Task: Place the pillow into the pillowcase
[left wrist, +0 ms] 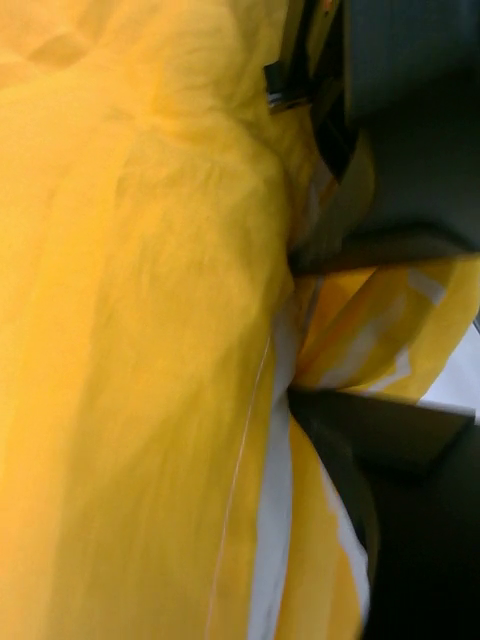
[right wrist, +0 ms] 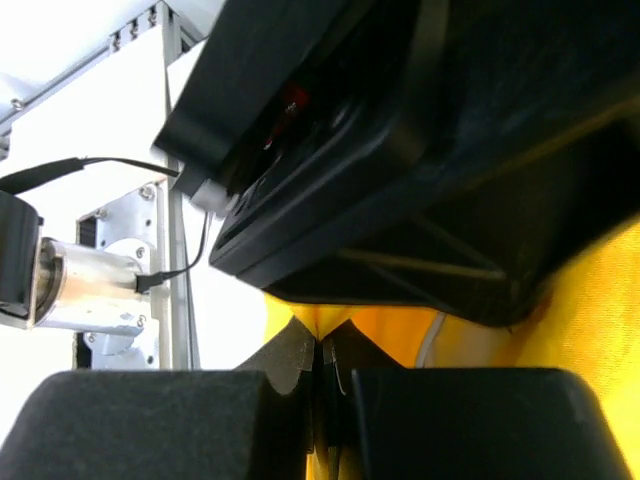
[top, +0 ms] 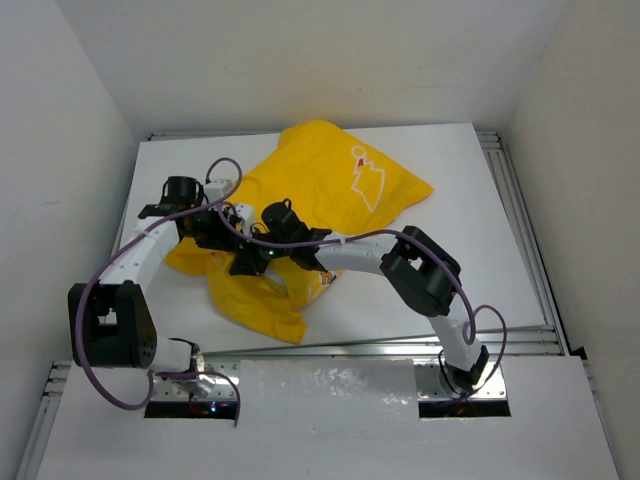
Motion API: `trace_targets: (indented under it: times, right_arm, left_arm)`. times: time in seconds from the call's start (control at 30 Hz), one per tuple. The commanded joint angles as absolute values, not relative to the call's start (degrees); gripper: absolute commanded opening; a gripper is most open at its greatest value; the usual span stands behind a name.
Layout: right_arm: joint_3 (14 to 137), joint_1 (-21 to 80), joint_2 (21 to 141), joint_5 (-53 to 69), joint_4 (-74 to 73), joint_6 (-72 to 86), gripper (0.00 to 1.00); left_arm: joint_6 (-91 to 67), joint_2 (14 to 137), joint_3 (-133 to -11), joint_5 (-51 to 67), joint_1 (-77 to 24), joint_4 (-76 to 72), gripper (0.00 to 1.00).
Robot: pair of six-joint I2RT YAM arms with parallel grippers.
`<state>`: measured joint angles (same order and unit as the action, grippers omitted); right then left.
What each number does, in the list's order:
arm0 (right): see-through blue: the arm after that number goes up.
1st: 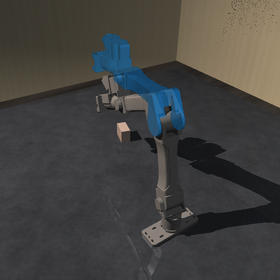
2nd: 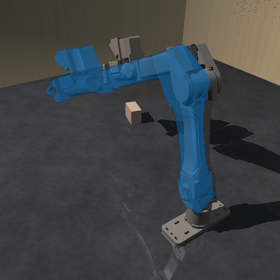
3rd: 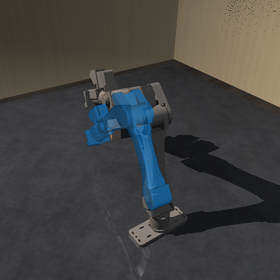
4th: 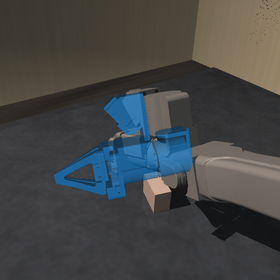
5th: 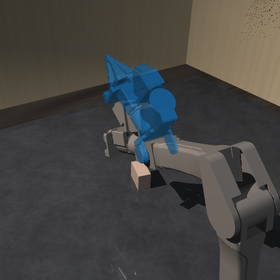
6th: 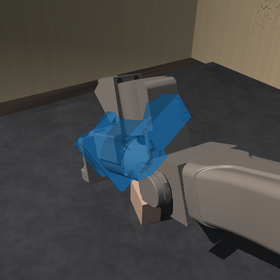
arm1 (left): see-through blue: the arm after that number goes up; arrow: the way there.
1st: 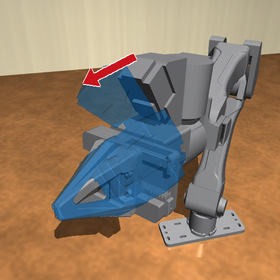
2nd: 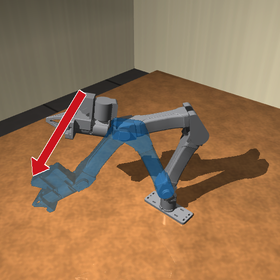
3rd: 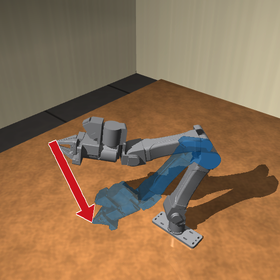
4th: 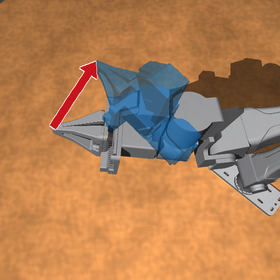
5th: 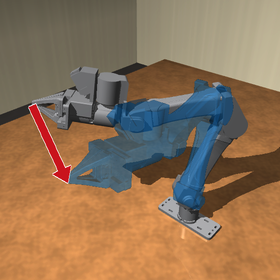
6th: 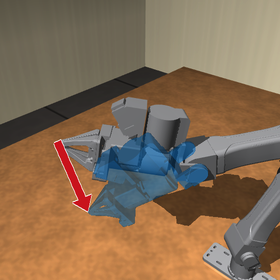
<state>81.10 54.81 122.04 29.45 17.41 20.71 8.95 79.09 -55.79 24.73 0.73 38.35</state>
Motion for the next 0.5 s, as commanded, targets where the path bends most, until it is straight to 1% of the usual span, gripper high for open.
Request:
trace_targets:
  times: [0.0, 0.03, 0.07, 0.13, 0.17, 0.2, 0.23, 0.27, 0.3, 0.33, 0.43, 0.47]
  right_arm:
    - [83.93, 55.55, 120.32, 28.83, 21.18, 19.25, 0.0]
    - [84.28, 55.46, 120.58, 28.48, 21.09, 19.25, 0.0]
    - [85.16, 55.28, 120.85, 28.48, 20.92, 19.6, 0.0]
    - [85.69, 54.76, 121.2, 28.39, 21.27, 20.91, 0.0]
    - [85.78, 53.8, 121.46, 28.82, 22.49, 23.09, 0.0]
    - [85.69, 53.18, 121.55, 29.35, 23.02, 24.16, 0.01]
    - [85.61, 52.65, 121.38, 29.96, 23.29, 24.78, 0.09]
    - [84.82, 51.69, 120.51, 31.01, 23.2, 25.05, 0.22]
    - [83.94, 51.42, 119.54, 31.81, 23.12, 24.35, 0.38]
    - [82.89, 51.24, 118.23, 32.43, 22.85, 23.39, 0.63]
    - [75.96, 51.24, 110.06, 32.25, 21.97, 18.82, 0.75]
    - [72.37, 51.15, 107.78, 32.34, 21.8, 17.24, 0.77]
  left_arm:
    - [12.38, 78.49, -56.16, 28.48, -1.32, 39.63, 0.4]
    - [13.18, 78.57, -56.08, 28.3, -1.32, 41.47, 0.32]
    - [15.01, 79.01, -56.51, 27.87, -1.32, 42.53, 0.19]
    - [16.68, 79.8, -57.65, 27.77, -1.32, 47.08, 0.09]
    - [17.74, 80.59, -59.48, 28.03, -1.32, 48.41, 0.0]
    - [18.36, 80.86, -60.63, 27.6, -1.06, 49.99, 0.0]
    - [19.59, 80.86, -61.78, 27.34, -0.71, 52.27, 0.0]
    - [20.03, 80.16, -63.7, 26.9, -0.36, 52.99, 0.0]
    - [20.21, 79.55, -64.33, 26.29, 0.0, 53.35, 0.0]
    - [20.82, 78.76, -64.77, 25.58, 1.83, 53.61, 0.0]
    - [22.67, 75.07, -64.6, 21.01, 2.11, 52.74, 0.0]
    - [23.2, 73.41, -63.73, 19.61, 2.11, 52.65, 0.0]
